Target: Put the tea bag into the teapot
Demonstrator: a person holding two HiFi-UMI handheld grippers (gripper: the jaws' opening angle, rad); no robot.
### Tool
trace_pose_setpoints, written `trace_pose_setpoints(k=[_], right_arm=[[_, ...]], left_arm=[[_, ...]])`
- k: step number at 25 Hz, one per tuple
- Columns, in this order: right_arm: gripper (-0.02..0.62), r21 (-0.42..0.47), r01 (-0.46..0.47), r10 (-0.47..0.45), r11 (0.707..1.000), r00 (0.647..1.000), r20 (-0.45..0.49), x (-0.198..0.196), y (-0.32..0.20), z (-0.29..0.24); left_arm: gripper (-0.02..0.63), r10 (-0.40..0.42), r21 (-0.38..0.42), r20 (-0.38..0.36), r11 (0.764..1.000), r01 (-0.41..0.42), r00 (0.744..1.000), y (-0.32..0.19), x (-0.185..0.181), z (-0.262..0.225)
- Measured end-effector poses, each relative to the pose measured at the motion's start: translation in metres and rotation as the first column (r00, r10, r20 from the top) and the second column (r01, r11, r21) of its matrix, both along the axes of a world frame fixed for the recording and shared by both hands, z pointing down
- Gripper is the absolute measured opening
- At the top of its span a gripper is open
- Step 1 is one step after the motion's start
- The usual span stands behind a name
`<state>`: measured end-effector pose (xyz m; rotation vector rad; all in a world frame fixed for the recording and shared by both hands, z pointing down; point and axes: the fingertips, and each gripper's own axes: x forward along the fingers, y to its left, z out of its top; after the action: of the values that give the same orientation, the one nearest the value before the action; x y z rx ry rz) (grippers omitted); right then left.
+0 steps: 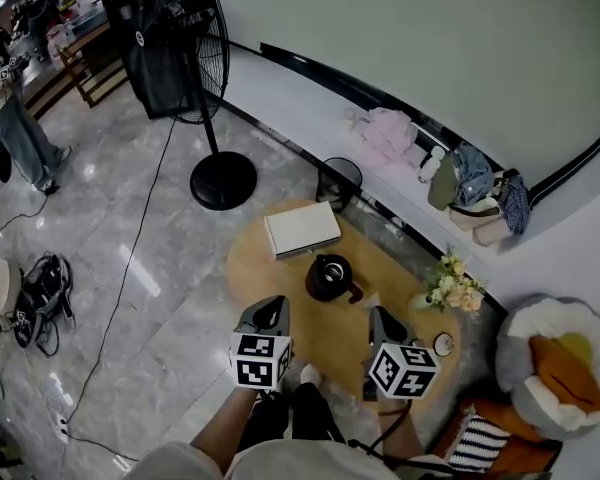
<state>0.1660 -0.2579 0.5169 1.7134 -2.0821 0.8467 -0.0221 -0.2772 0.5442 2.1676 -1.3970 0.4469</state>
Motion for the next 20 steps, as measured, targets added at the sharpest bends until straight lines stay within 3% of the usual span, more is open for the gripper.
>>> trace_pose_setpoints(k=[9, 20], right_arm=[[0.034, -0.121, 0.01, -0.006, 0.993, 0.999, 0.032, -0.006, 0.021, 0.066], [0.034, -0.157, 0.015, -0.007, 0.988, 0.999, 0.05, -0.009, 0.01, 0.097]], left_arm=[[0.017, -0.023, -0.107, 0.029, 0.994, 0.026, 0.999, 0.023, -0.007, 0.066], [0.017, 0.001, -0.13, 0.038, 0.992, 0.004, 0.999, 0.015, 0.002, 0.095]])
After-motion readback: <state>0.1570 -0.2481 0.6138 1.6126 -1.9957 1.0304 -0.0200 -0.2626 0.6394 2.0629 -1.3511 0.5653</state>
